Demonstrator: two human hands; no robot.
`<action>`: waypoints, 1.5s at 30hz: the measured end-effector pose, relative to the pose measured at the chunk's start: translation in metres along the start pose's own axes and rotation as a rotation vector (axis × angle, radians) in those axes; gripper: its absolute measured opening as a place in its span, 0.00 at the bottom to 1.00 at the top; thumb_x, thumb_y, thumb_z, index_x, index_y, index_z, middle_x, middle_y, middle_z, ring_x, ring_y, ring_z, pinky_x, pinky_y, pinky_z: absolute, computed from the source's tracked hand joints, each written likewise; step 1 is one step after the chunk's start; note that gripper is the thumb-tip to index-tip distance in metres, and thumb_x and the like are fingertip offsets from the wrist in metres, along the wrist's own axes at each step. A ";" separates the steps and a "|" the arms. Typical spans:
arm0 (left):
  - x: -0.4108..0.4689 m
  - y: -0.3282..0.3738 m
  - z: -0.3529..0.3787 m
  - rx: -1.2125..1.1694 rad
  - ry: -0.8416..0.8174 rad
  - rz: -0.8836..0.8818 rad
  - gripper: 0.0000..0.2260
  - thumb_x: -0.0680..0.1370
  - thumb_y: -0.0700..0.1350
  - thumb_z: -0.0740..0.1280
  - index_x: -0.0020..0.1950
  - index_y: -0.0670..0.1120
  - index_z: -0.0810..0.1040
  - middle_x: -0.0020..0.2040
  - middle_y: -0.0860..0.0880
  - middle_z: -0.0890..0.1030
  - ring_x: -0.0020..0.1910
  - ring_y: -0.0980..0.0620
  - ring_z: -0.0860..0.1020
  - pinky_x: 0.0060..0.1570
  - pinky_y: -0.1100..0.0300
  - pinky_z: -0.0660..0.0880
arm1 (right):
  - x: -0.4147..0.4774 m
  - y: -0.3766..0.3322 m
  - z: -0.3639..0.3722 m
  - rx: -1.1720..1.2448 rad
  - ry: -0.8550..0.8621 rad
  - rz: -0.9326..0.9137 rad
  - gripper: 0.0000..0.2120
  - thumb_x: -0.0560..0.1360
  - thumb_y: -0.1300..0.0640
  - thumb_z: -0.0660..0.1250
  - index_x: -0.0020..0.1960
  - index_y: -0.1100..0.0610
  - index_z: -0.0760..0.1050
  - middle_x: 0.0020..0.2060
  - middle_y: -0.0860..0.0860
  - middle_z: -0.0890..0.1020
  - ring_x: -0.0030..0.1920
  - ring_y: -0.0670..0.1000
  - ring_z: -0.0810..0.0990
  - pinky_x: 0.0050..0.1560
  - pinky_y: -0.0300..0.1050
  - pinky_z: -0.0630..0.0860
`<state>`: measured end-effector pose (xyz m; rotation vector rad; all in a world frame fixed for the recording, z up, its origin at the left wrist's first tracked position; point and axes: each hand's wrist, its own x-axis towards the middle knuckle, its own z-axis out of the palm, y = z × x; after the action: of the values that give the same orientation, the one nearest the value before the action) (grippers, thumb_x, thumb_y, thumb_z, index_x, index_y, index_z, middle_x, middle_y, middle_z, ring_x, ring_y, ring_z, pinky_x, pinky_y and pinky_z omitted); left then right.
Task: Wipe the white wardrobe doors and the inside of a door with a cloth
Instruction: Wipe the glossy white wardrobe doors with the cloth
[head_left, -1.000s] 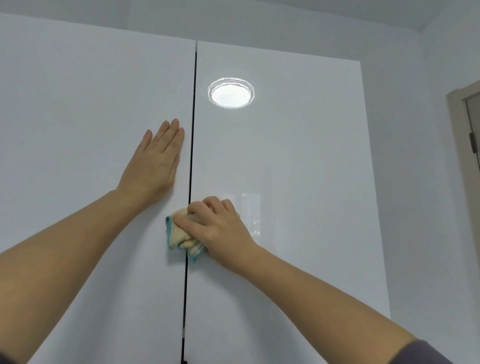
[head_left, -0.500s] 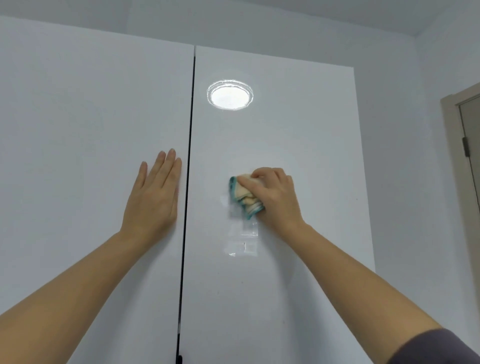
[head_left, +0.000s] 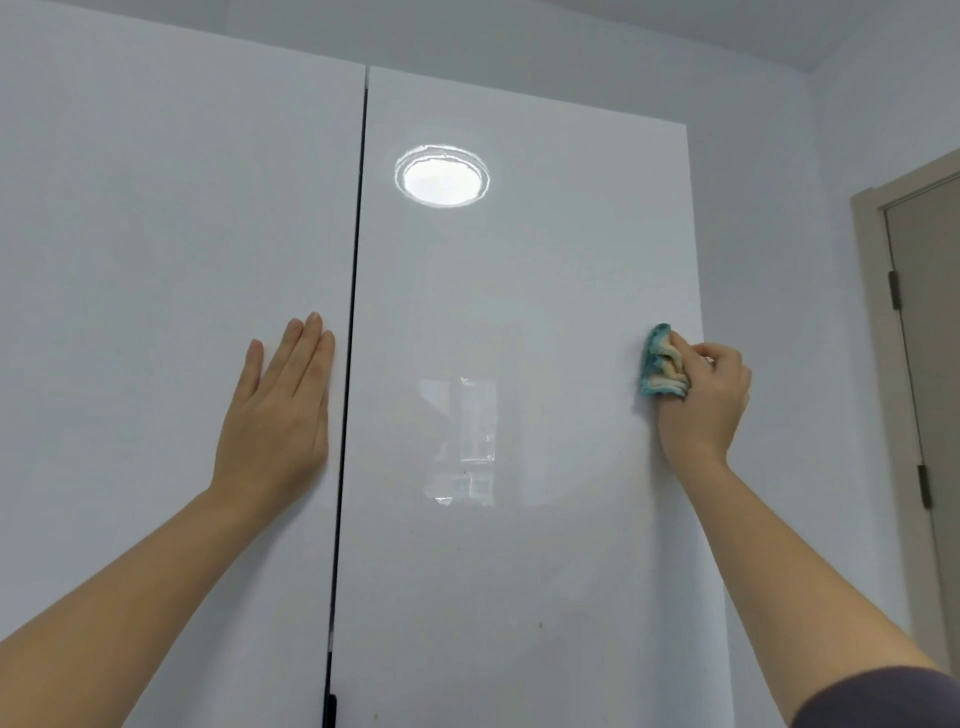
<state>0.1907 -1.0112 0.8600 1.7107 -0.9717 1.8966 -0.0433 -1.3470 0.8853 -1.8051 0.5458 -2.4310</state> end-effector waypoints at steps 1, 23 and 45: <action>-0.001 -0.001 0.000 0.001 -0.002 -0.005 0.24 0.79 0.36 0.52 0.76 0.35 0.61 0.78 0.40 0.60 0.78 0.44 0.57 0.75 0.41 0.53 | -0.001 0.002 -0.001 0.001 0.020 0.036 0.18 0.76 0.63 0.66 0.64 0.51 0.77 0.55 0.54 0.74 0.55 0.58 0.69 0.56 0.56 0.70; 0.001 -0.003 0.001 -0.110 0.024 0.011 0.23 0.80 0.35 0.54 0.75 0.36 0.64 0.77 0.41 0.63 0.77 0.45 0.60 0.76 0.42 0.52 | -0.128 -0.160 0.052 0.076 -0.143 -0.247 0.30 0.66 0.66 0.69 0.66 0.50 0.76 0.56 0.52 0.72 0.54 0.56 0.68 0.48 0.45 0.59; -0.049 0.030 -0.007 -0.050 -0.020 -0.053 0.27 0.77 0.31 0.56 0.77 0.35 0.57 0.79 0.40 0.57 0.78 0.43 0.55 0.75 0.38 0.52 | -0.098 -0.103 0.026 0.132 -0.307 -0.906 0.18 0.71 0.64 0.70 0.60 0.51 0.81 0.52 0.54 0.80 0.52 0.57 0.73 0.47 0.50 0.67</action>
<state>0.1724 -1.0189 0.8056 1.7126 -0.9634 1.8110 0.0274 -1.2317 0.8348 -2.6818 -0.5787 -2.4084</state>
